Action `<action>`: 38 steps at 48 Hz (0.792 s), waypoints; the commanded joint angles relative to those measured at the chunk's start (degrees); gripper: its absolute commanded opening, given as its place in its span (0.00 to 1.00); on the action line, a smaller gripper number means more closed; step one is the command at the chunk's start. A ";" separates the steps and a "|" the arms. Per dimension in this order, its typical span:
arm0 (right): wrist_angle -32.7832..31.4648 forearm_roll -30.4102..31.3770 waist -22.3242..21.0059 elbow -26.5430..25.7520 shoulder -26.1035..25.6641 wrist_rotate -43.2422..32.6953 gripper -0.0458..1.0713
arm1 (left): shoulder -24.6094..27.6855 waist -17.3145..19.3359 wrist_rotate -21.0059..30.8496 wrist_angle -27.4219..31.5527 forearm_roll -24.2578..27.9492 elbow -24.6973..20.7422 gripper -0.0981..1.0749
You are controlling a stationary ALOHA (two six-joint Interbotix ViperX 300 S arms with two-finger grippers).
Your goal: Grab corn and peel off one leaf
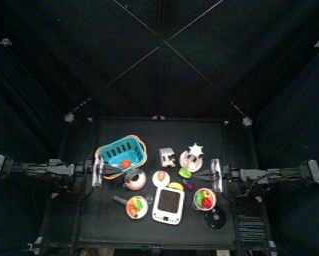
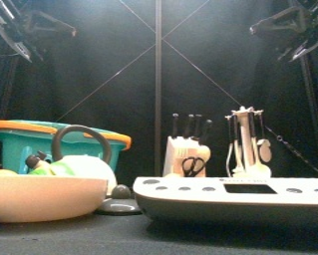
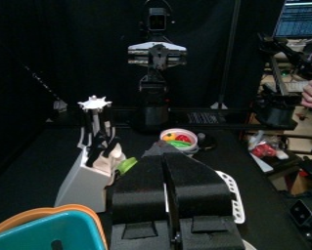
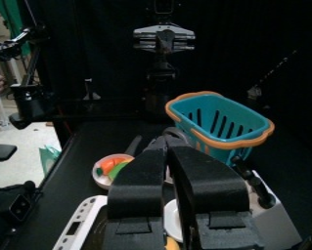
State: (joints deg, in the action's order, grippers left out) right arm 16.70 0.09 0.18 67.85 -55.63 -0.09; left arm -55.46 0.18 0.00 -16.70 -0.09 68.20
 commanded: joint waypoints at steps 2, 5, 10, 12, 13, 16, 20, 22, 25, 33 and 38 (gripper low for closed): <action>0.26 0.35 0.09 -0.53 2.37 0.18 0.02 | 2.11 -1.67 0.18 -0.35 -0.18 -1.05 0.04; 0.26 0.88 0.09 -0.26 3.52 0.18 0.02 | 3.69 -3.78 0.18 -0.09 -0.18 -0.97 0.05; 0.26 2.90 0.26 -0.09 6.42 0.09 0.05 | 7.38 -6.86 0.26 0.26 -0.26 -1.49 0.05; 0.26 3.69 0.35 -0.18 7.47 0.09 0.06 | 9.58 -8.00 0.26 0.18 -0.44 -2.02 0.05; 0.35 4.13 0.35 -0.35 7.91 0.09 0.06 | 10.55 -8.35 0.26 0.18 -0.62 -2.20 0.05; 0.62 4.92 0.53 -0.70 9.32 0.00 0.06 | 13.45 -9.49 0.26 0.18 -1.32 -2.99 0.05; 0.62 5.10 0.88 -1.05 10.28 -0.09 0.06 | 17.67 -11.34 0.18 0.44 -2.37 -4.39 0.06; 0.62 5.10 1.23 -1.05 10.46 -0.09 0.06 | 20.30 -12.30 0.09 0.88 -2.90 -5.36 0.07; 0.62 5.10 1.49 -0.97 10.46 -0.09 0.06 | 23.38 -13.10 0.09 2.11 -3.52 -6.86 0.10; 0.62 4.83 1.76 -0.70 10.11 -0.53 0.06 | 30.50 -13.54 0.00 9.76 -3.87 -11.60 0.30; 0.53 4.22 1.76 -0.62 10.11 -1.58 0.06 | 33.66 -13.54 -0.26 16.61 -3.34 -15.56 0.49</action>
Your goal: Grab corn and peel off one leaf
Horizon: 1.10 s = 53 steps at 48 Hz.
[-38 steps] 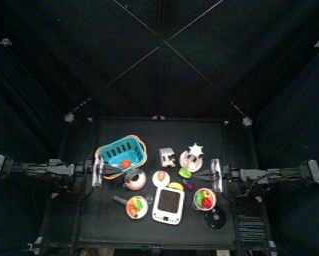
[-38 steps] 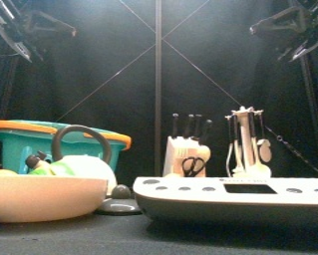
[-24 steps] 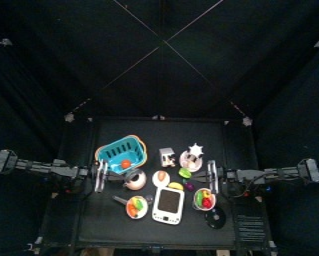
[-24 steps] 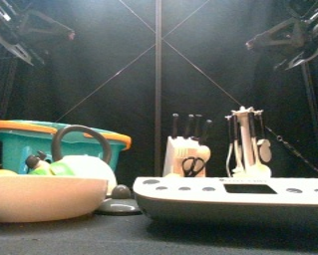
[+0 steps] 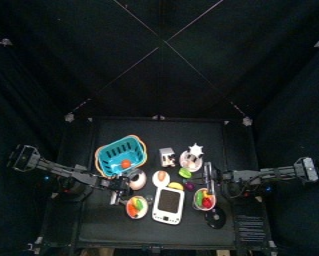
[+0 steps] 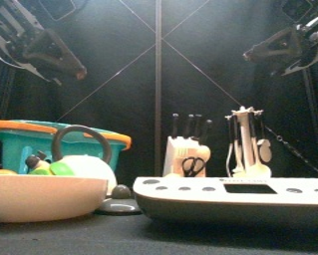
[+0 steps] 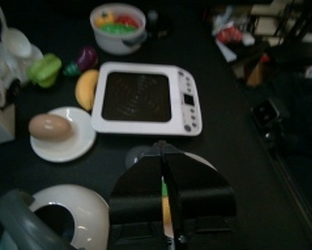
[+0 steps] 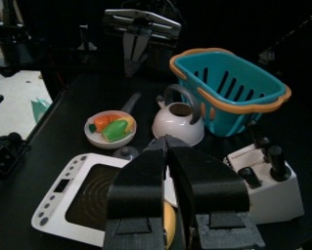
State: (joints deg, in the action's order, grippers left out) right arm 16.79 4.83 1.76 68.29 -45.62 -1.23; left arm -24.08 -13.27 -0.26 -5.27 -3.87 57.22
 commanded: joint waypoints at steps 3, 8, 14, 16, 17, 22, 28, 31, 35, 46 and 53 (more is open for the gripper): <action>0.35 -0.88 0.09 -1.05 0.09 -0.97 0.06 | 3.52 -0.09 0.00 10.20 1.05 -6.77 0.60; 0.26 -0.97 -0.18 -1.05 0.09 -0.97 0.06 | 5.54 -0.44 0.09 18.11 2.02 -9.76 0.80; 0.26 -0.97 -0.18 -0.88 0.09 -0.97 0.06 | 8.53 -0.88 0.00 21.88 4.31 -11.69 0.97; 0.26 -0.97 -0.26 -0.70 0.09 -0.97 0.06 | 9.58 -1.23 0.00 22.32 5.45 -12.22 0.97; 0.26 -0.97 -0.26 -0.70 0.09 -0.97 0.06 | 10.02 -1.41 0.00 22.50 5.98 -12.48 0.97; 0.18 -0.97 -0.26 -0.44 0.18 -0.97 0.06 | 12.48 -2.37 0.00 23.82 9.14 -14.06 0.96; 0.18 -0.97 -0.26 0.00 0.18 -0.97 0.06 | 15.82 -4.13 0.00 25.49 12.13 -15.64 0.96; 0.18 -0.97 -0.26 0.26 0.18 -0.97 0.06 | 17.31 -4.92 0.00 26.46 12.83 -16.52 0.95; 0.18 -0.97 -0.35 0.44 0.09 -0.97 0.06 | 19.25 -5.45 0.00 28.04 13.27 -17.75 0.95; 0.18 -0.97 -0.35 0.53 0.18 -0.97 0.06 | 23.20 -6.24 0.09 30.06 13.36 -19.16 0.95; 0.18 -0.97 -0.35 0.79 0.44 -1.05 0.06 | 25.14 -6.24 0.09 30.15 13.27 -19.25 0.95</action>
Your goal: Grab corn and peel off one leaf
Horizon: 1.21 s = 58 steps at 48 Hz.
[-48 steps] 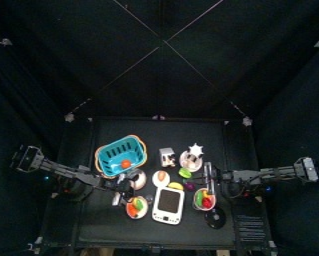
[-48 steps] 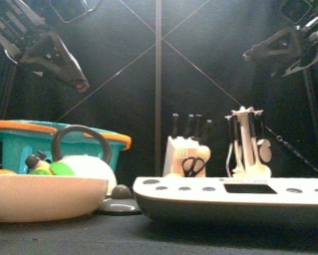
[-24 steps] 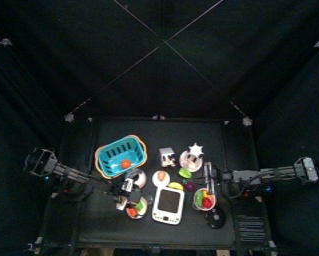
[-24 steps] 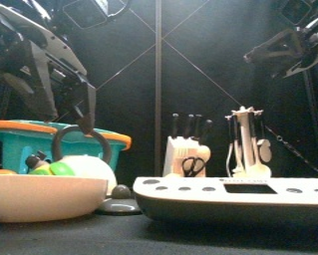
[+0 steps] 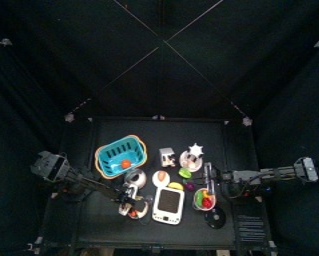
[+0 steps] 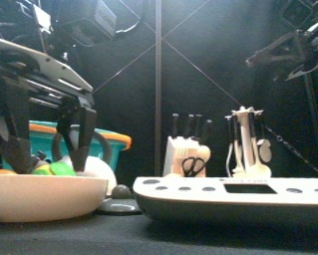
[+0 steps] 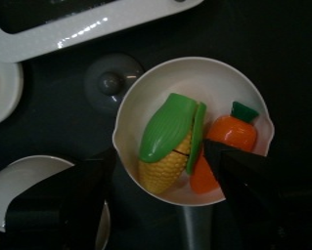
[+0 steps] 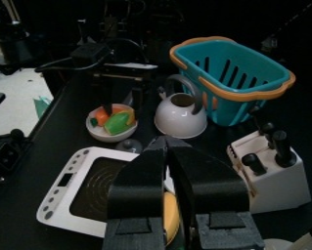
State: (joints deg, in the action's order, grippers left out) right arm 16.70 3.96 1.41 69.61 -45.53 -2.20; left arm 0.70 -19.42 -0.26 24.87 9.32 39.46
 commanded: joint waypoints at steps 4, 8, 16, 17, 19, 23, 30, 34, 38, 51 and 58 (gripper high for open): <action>0.26 -0.09 -0.09 -0.35 0.44 0.00 0.06 | 0.97 -0.18 0.09 -0.09 0.09 -1.58 0.93; 0.26 -0.09 -0.09 -0.26 0.44 0.00 0.06 | 1.23 -0.18 0.09 -0.09 0.00 -1.76 0.91; 0.26 -0.09 0.00 -0.18 0.44 -0.09 0.06 | 1.14 -0.18 0.09 0.00 0.18 -1.93 0.84; 0.26 -0.09 -0.09 -0.18 0.44 0.00 0.06 | 1.14 -0.35 0.09 -0.09 0.09 -2.02 0.83; 0.26 -0.09 0.00 0.00 0.44 -0.09 0.06 | 1.14 -0.35 0.09 0.00 0.18 -2.11 0.81; 0.26 -0.09 -0.09 0.09 0.53 -0.09 0.06 | 1.41 -0.35 0.09 0.00 0.18 -2.20 0.78; 0.26 -0.09 -0.09 0.18 0.53 -0.09 0.06 | 2.11 -0.35 0.09 0.18 0.18 -2.29 0.74; 0.18 -0.09 -0.09 0.26 0.62 -0.09 0.06 | 1.93 -0.35 0.18 0.26 0.18 -2.46 0.73; 0.26 -0.09 -0.09 0.26 0.62 -0.09 0.06 | 1.49 -0.35 0.18 0.26 0.18 -2.72 0.72; 0.26 -0.09 -0.09 0.26 0.62 -0.09 0.06 | -0.53 -0.35 0.26 -0.26 0.18 -3.08 0.69; 0.26 -0.09 -0.09 0.26 0.53 -0.09 0.06 | -1.76 -0.35 0.35 -1.32 0.09 -3.08 0.68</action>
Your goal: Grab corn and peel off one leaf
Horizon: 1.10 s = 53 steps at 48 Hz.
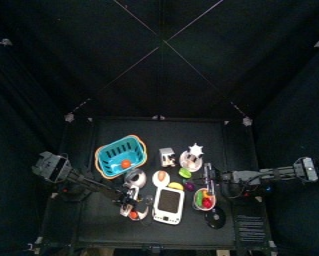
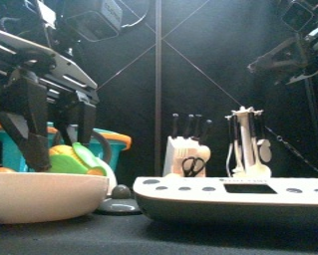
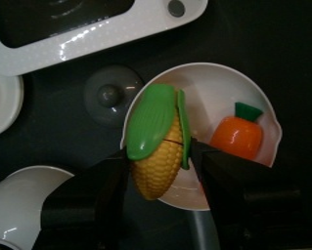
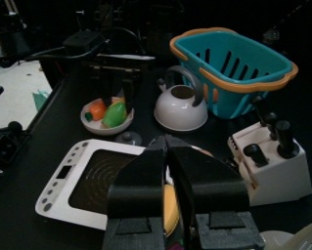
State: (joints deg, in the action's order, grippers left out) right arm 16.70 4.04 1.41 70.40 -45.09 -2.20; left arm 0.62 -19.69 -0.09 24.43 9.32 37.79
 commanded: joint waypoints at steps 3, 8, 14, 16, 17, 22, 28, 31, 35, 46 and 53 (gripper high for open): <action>0.26 -0.18 -0.09 -0.53 0.18 -0.09 0.06 | -2.20 -0.09 0.18 -1.67 0.00 -1.32 0.68; 0.26 -0.18 -0.09 -0.53 0.09 -0.09 0.06 | -2.90 -0.09 0.18 -2.64 0.09 -1.23 0.68; 0.26 -0.18 -0.09 -0.62 0.18 -0.09 0.06 | -4.04 0.26 0.18 -4.57 0.18 -1.32 0.68; 0.26 -0.18 -0.09 -0.79 0.09 -0.09 0.06 | -4.48 0.44 0.18 -5.63 0.18 -1.23 0.68; 0.26 -0.18 0.00 -0.88 0.18 -0.09 0.06 | -4.83 0.44 0.18 -6.50 0.18 -1.05 0.68; 0.26 -1.05 0.26 -2.29 0.18 -0.18 0.06 | -6.06 0.53 0.09 -9.76 0.26 -0.97 0.68; 0.26 -3.43 0.97 -4.31 0.53 -0.18 0.06 | -6.94 2.64 0.00 -16.44 1.23 -0.26 0.68; 0.26 -5.10 2.20 -5.71 1.05 -0.18 0.06 | -6.77 4.48 0.00 -20.65 1.85 0.26 0.68; 0.62 -6.59 4.48 -7.12 2.20 -0.09 0.07 | -6.42 6.86 0.00 -25.75 2.20 0.79 0.68; 1.49 -6.86 9.40 -10.37 7.38 0.09 0.21 | -6.24 10.81 -0.18 -40.61 2.20 2.37 0.68; 3.96 -7.03 9.93 -11.16 10.20 0.00 0.36 | -5.89 11.16 -0.09 -47.72 2.02 3.34 0.68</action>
State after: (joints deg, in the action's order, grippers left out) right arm 18.63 -2.64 11.07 61.00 -36.04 -2.20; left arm -5.10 -8.79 -0.18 -19.07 11.43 41.66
